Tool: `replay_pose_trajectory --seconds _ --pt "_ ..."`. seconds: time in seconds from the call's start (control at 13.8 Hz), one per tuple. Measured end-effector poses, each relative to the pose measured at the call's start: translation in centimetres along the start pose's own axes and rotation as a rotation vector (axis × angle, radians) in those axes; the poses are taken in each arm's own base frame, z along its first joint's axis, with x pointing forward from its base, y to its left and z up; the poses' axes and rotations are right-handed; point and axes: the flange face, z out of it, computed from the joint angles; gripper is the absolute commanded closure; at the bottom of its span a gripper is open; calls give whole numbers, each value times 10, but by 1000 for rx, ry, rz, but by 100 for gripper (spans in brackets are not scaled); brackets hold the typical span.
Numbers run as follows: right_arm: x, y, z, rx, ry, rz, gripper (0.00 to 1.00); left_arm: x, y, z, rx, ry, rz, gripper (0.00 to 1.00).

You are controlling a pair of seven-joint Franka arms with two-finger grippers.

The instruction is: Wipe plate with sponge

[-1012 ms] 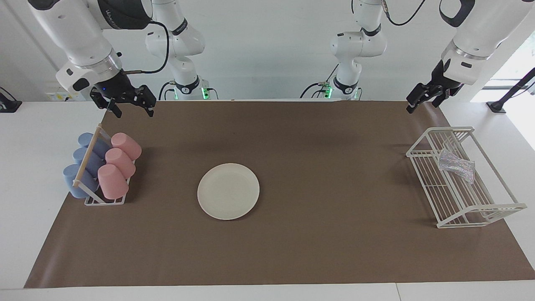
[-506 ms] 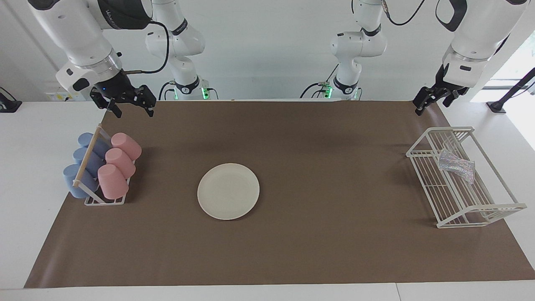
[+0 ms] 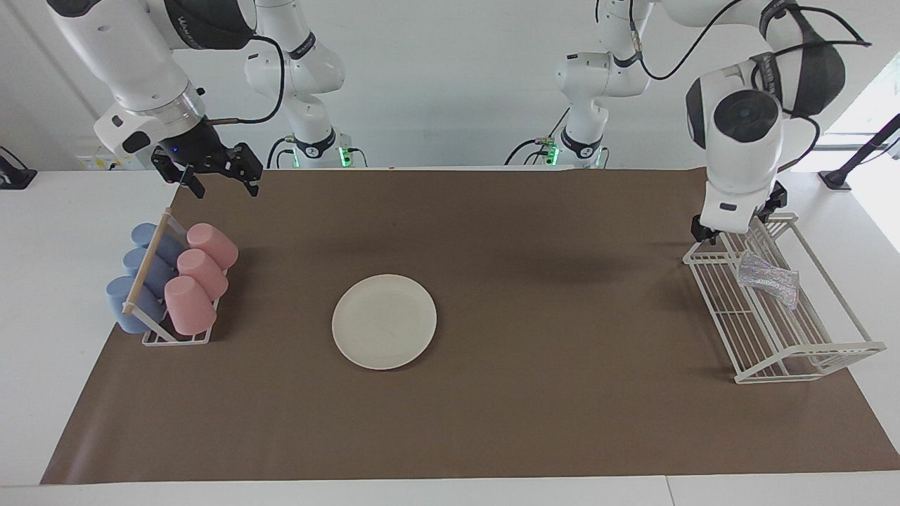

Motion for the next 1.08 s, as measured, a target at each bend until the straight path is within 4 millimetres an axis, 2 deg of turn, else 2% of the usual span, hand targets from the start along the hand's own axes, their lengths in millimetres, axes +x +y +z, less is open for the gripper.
replay_pose_trajectory --seconds 0.14,0.51,0.65,0.8,0.87,0.94,1.01,1.08 --pt "0 0 0 0 0 0 0 12 20 20 85 16 26 0" --pt "0 0 0 0 0 0 0 35 41 61 248 71 35 0" --pt "0 0 0 0 0 0 0 39 47 73 269 70 26 0" --pt "0 0 0 0 0 0 0 40 46 76 278 70 26 1" --pt "0 0 0 0 0 0 0 40 46 76 279 69 26 4" --pt "0 0 0 0 0 0 0 40 45 77 280 68 26 10" --pt "0 0 0 0 0 0 0 39 45 78 282 65 25 20" --pt "0 0 0 0 0 0 0 39 44 80 284 61 25 33"
